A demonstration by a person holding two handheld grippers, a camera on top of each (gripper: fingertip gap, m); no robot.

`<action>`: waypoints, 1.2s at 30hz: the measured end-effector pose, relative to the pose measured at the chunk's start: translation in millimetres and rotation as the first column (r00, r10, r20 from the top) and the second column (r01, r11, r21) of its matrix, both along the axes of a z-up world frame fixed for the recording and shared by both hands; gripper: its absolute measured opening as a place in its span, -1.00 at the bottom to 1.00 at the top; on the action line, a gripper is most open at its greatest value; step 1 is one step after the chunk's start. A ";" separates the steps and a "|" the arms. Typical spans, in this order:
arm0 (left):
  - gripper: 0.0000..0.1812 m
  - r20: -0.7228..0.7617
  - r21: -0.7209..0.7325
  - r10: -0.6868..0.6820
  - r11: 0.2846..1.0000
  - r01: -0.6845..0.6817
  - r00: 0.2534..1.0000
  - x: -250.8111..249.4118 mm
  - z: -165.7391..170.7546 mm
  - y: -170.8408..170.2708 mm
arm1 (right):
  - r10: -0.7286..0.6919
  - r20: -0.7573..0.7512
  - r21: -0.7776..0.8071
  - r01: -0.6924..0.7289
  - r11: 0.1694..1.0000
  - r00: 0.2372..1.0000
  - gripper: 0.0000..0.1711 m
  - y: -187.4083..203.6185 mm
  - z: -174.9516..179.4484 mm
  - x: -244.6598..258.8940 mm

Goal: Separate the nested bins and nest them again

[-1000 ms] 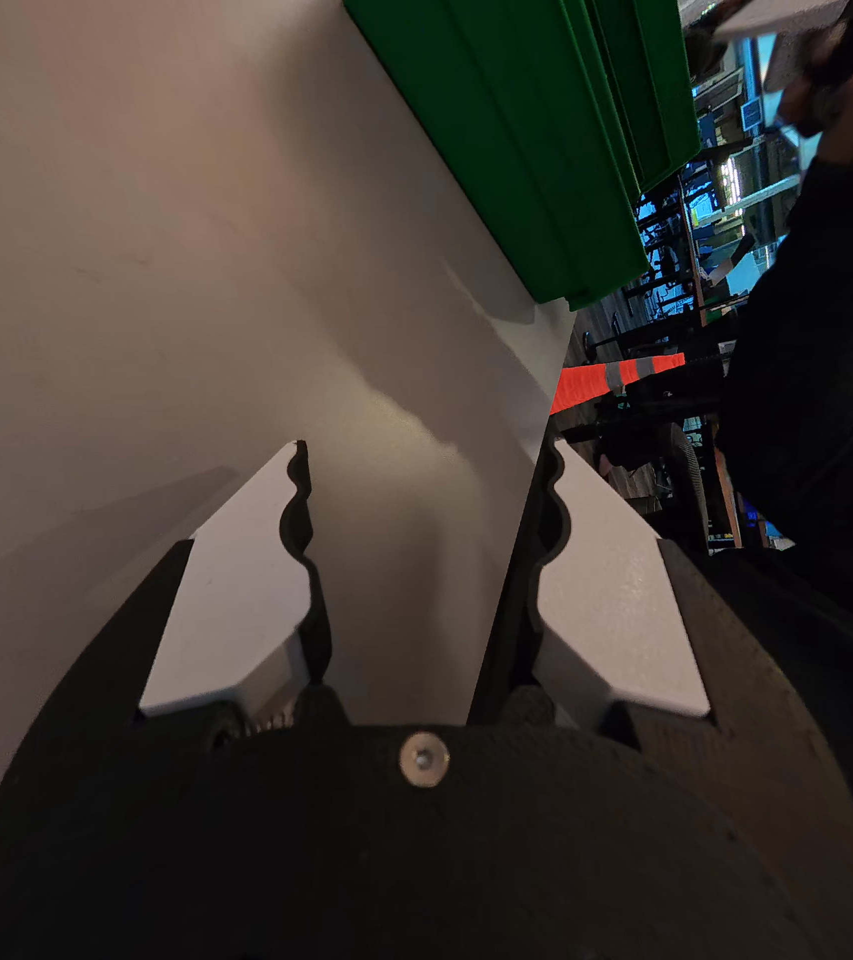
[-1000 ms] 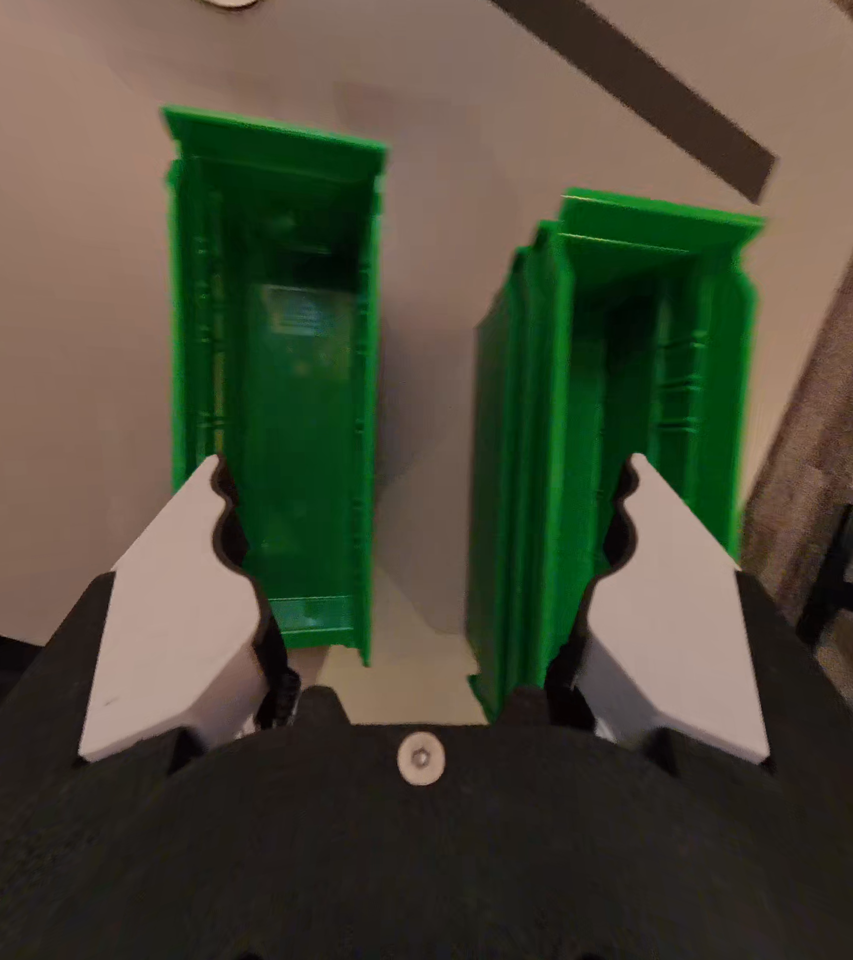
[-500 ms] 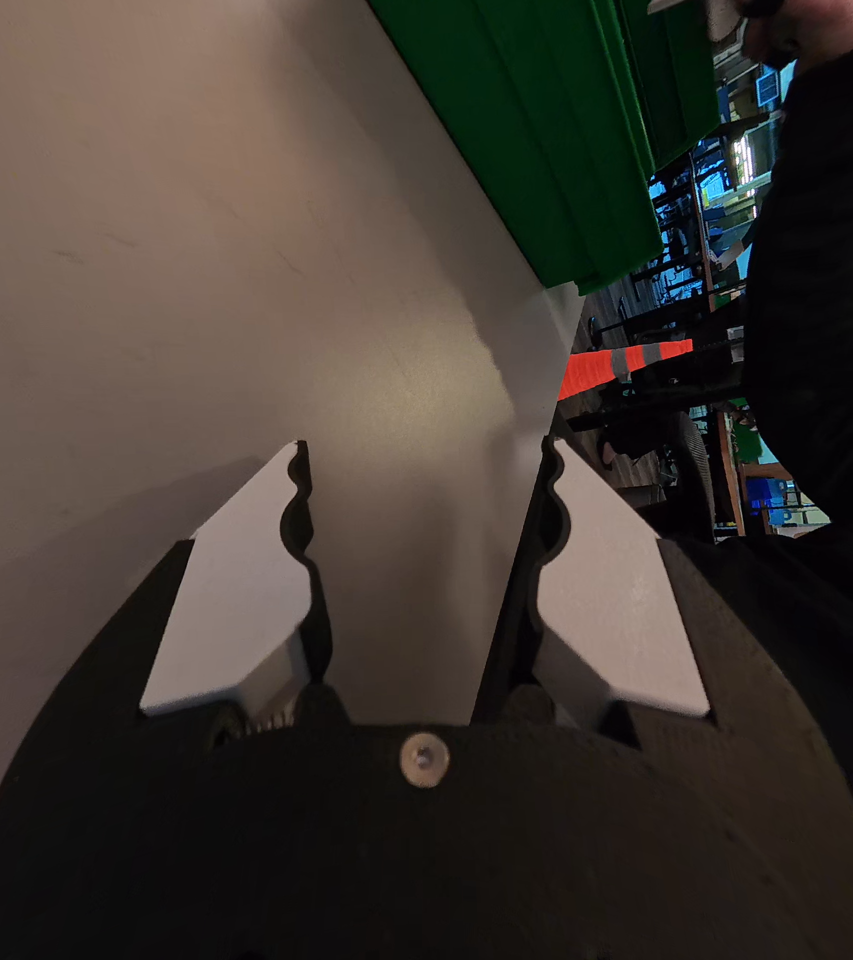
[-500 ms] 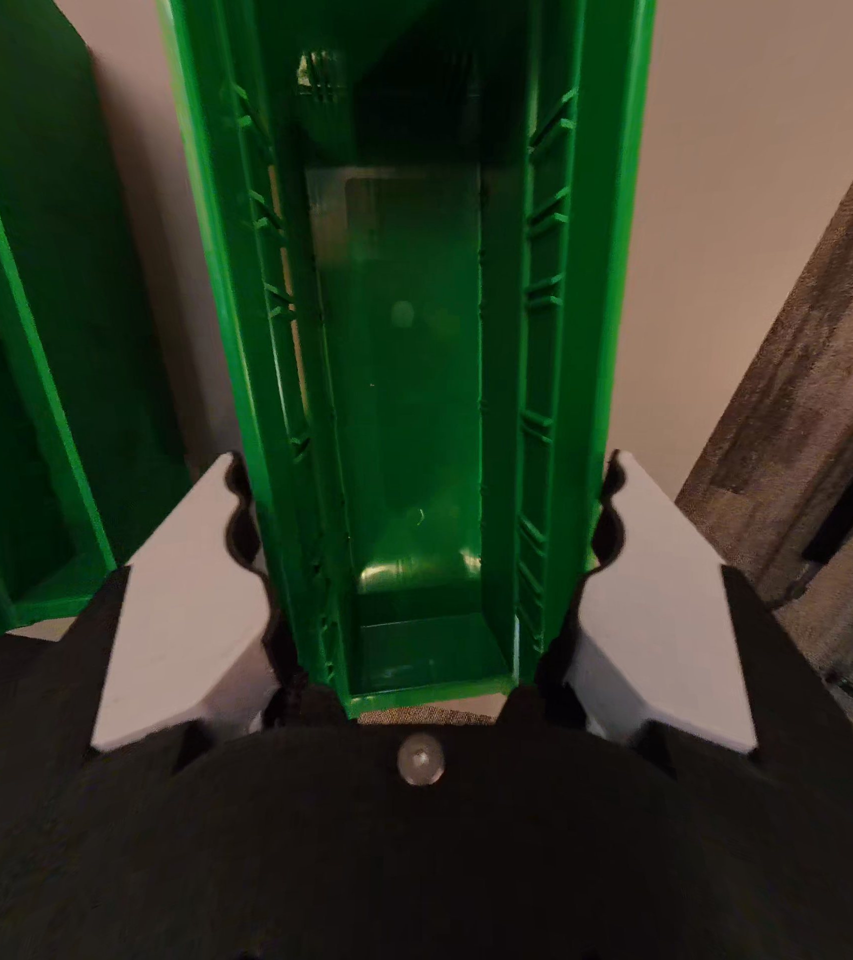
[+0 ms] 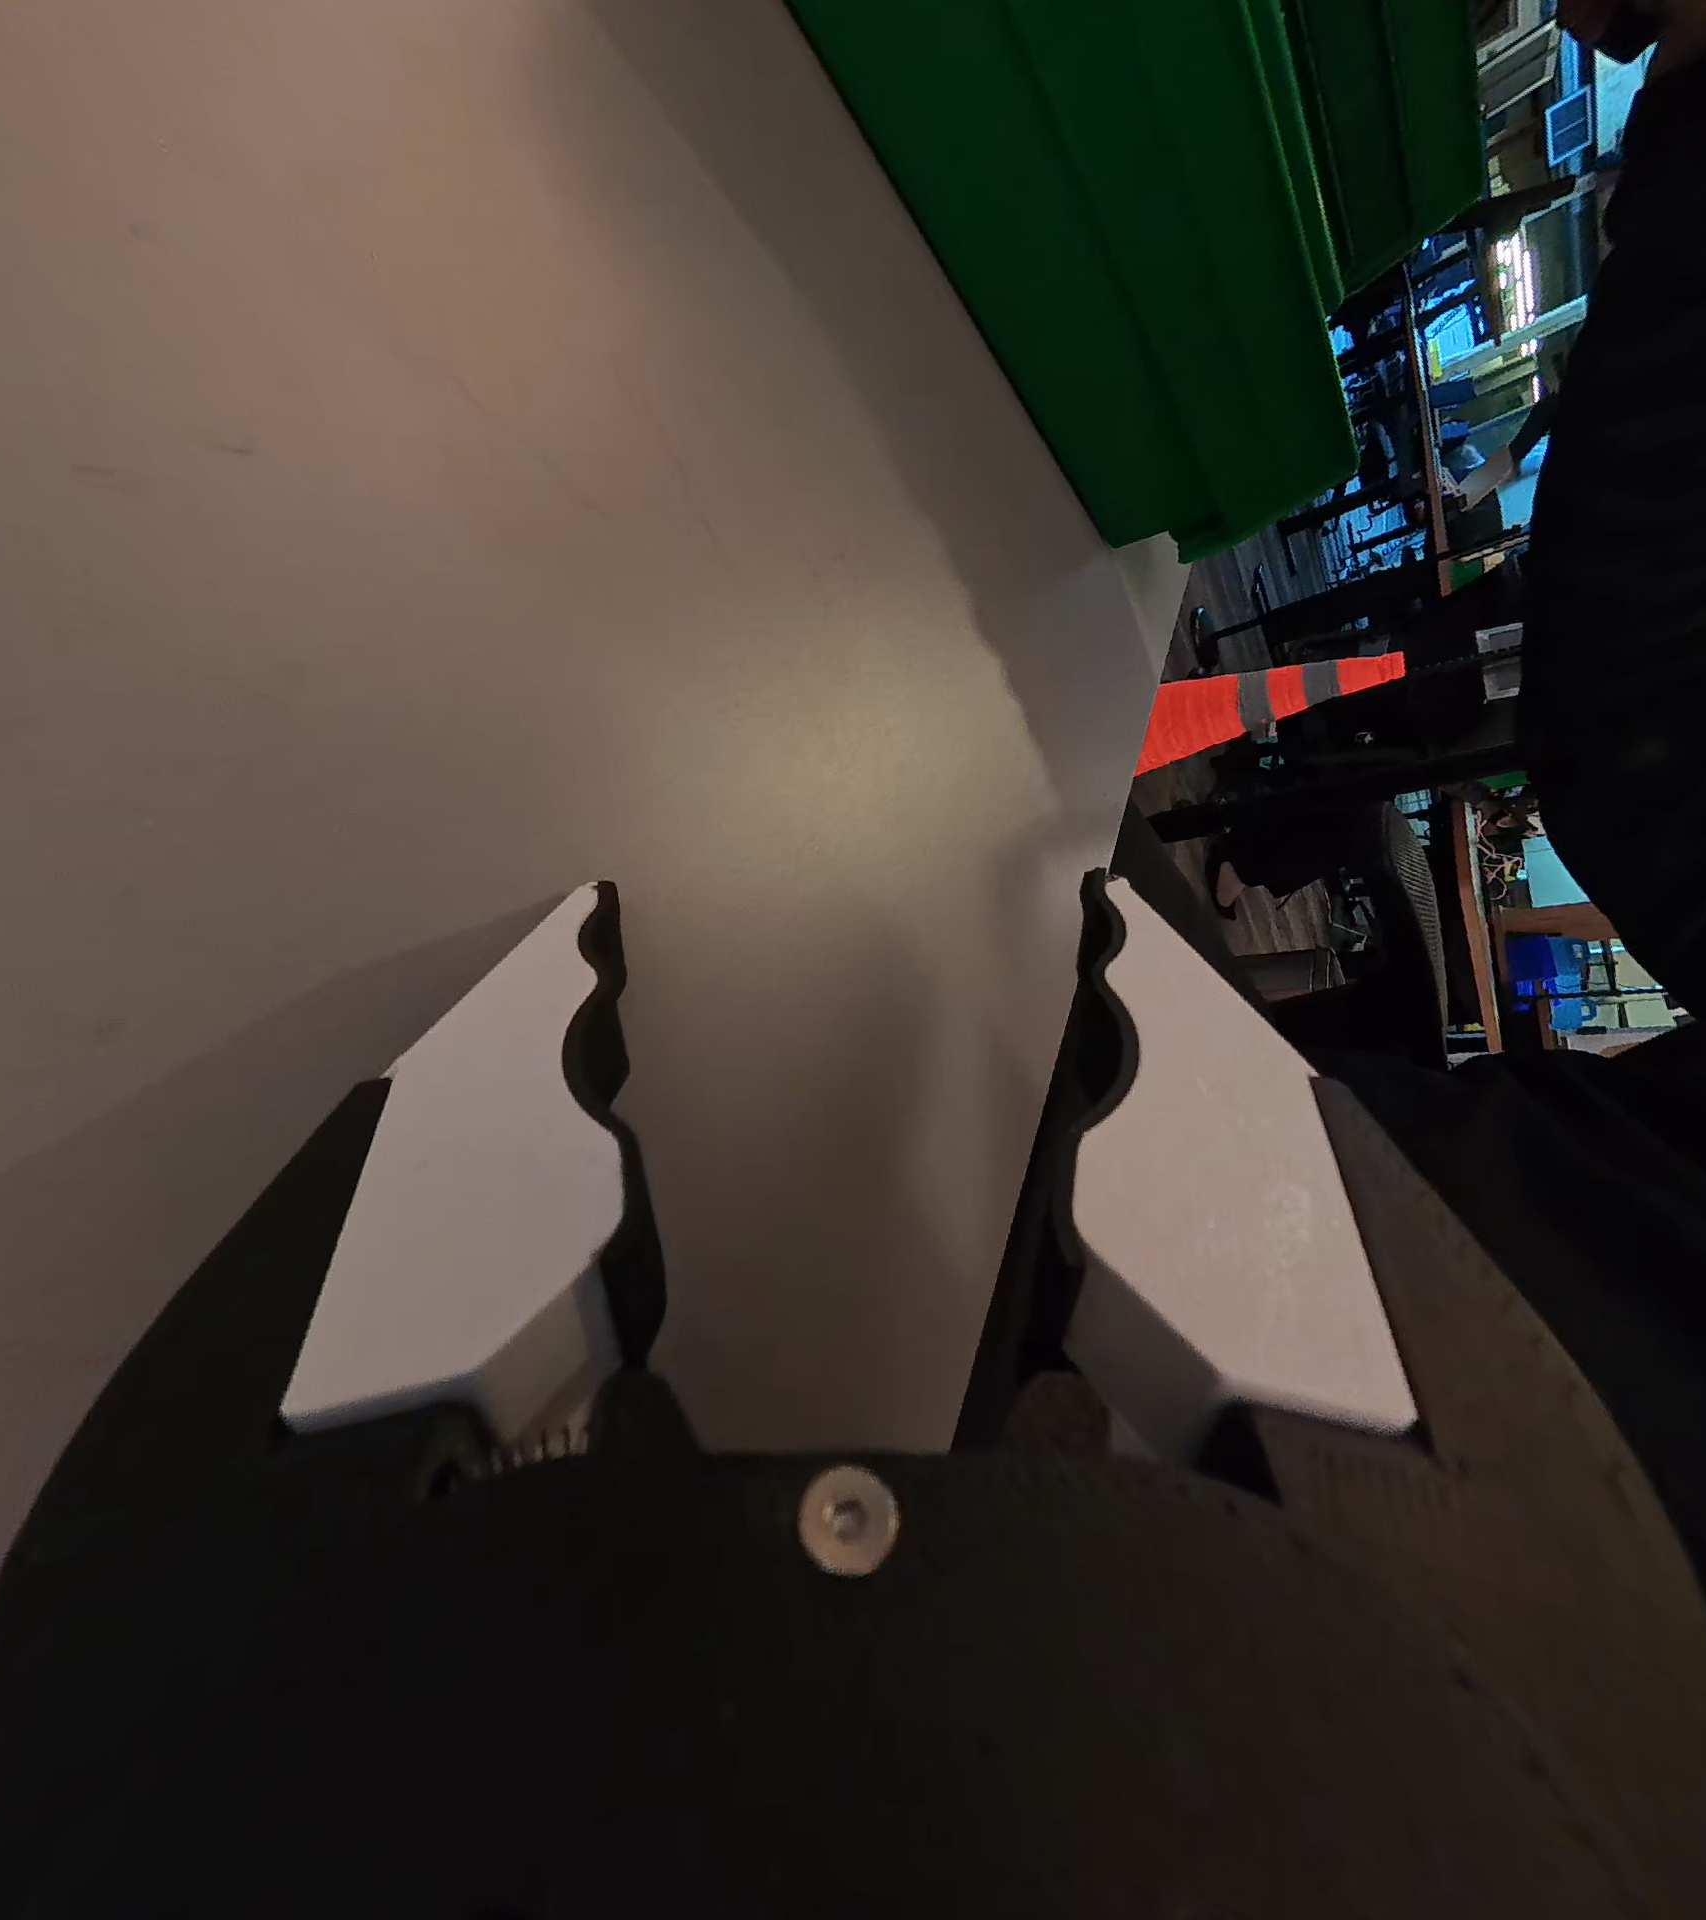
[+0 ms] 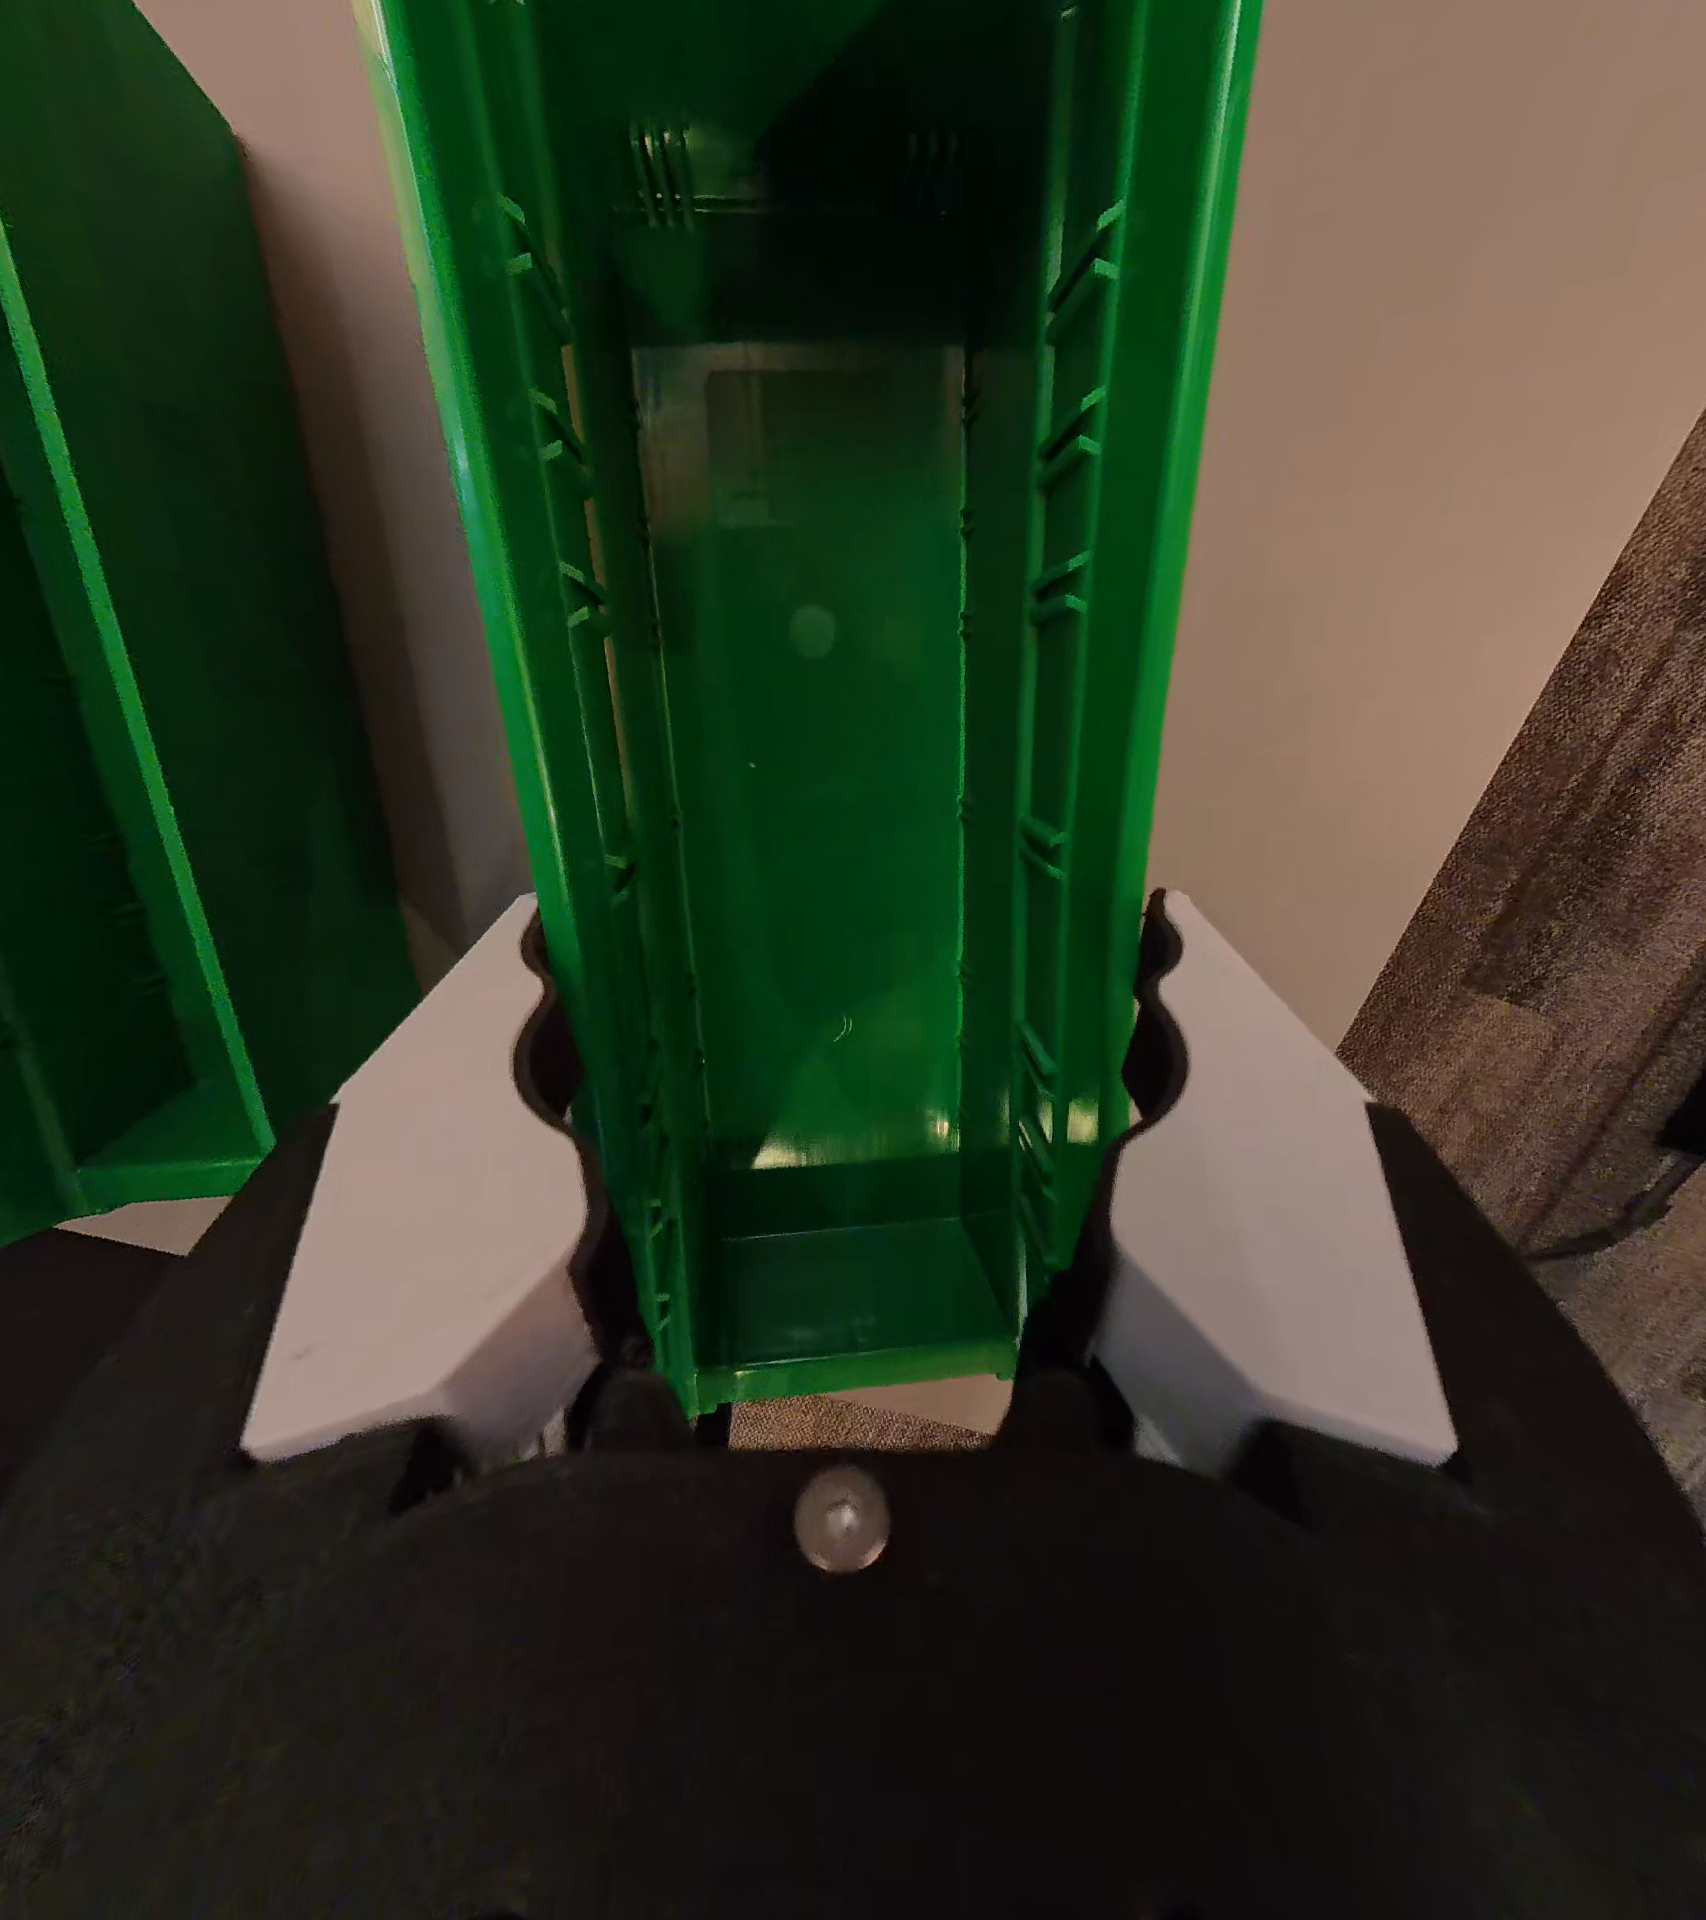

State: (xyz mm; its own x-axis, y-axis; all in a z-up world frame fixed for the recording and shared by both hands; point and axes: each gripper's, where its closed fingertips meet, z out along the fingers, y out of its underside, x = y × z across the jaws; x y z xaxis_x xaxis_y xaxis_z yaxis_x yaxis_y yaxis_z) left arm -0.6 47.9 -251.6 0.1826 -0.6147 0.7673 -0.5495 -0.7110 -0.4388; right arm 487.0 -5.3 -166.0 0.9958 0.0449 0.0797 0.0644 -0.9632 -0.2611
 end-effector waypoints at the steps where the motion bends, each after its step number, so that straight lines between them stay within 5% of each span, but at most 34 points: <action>1: -0.05 0.000 -0.002 0.001 1.000 -0.001 1.000 -0.1 -0.4 0.2 | 0.000 0.004 0.003 0.000 1.000 1.000 0.24 0.3 0.4 -0.1; 20: -0.06 0.002 -0.008 -0.001 1.000 0.001 1.000 0.4 -1.3 0.0 | -0.017 0.019 0.081 0.015 0.997 1.000 0.20 7.1 7.6 -3.6; 26: -0.07 0.004 -0.009 -0.006 1.000 0.006 1.000 1.6 -1.5 -1.0 | -0.018 -0.016 0.074 0.019 0.997 1.000 0.43 6.8 -1.1 -7.6; 36: -0.07 0.001 -0.005 -0.010 1.000 0.010 1.000 0.2 -1.5 -1.0 | 0.013 -0.026 0.037 -0.012 0.999 1.000 0.15 11.5 6.8 -9.6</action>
State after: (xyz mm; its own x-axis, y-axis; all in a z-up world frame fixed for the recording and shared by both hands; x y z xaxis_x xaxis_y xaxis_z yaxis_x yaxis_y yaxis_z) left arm -0.3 46.8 -253.1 0.1757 -0.6127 0.7705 -0.5561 -0.7076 -0.4359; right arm 477.4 6.2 -159.3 0.9969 0.0553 0.0556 0.0694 -0.9521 -0.2980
